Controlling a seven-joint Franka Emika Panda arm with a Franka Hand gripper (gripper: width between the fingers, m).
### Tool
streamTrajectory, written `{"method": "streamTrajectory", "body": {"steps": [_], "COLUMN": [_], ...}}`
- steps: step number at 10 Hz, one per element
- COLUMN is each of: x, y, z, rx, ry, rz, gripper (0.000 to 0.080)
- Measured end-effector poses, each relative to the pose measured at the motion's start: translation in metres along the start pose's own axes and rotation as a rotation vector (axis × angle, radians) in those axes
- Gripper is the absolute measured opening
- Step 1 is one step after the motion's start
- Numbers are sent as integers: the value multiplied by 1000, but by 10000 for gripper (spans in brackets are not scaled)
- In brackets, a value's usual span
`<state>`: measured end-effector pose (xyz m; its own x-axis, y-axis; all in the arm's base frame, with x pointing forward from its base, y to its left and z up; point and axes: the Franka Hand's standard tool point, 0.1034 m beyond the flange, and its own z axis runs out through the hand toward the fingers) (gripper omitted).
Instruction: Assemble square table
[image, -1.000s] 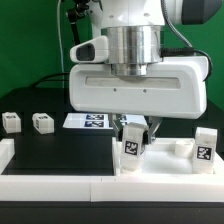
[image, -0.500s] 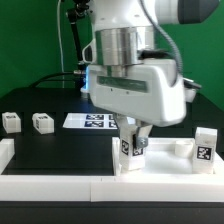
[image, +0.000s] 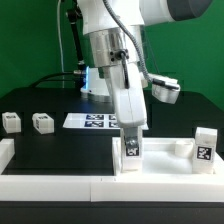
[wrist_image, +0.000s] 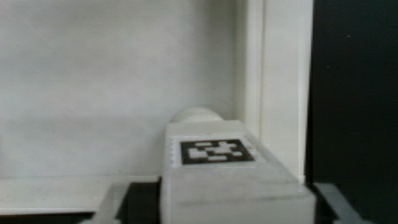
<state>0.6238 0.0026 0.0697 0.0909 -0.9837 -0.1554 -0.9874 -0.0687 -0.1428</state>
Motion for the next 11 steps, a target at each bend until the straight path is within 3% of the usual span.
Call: {"method": "streamTrajectory", "body": {"steps": [1,2,3,4,7,8,10,11], "x": [0,0,-2,1,3,-2,-1,-1], "y": [0,-3,-5,-3,-3,-6,-6,-6], "z": [0,-3,-4,-2,-2,-1,-2,-2], "rx": [-17,-33,-37,-42,-56,-97,-101,-100], "ry": [23,44,47,47,49,101,104,105], "rz": [-182,-421,-527,-576,-866,-1266,-1310,-1284], "gripper": [485,485,611,643,649,649,649,554]}}
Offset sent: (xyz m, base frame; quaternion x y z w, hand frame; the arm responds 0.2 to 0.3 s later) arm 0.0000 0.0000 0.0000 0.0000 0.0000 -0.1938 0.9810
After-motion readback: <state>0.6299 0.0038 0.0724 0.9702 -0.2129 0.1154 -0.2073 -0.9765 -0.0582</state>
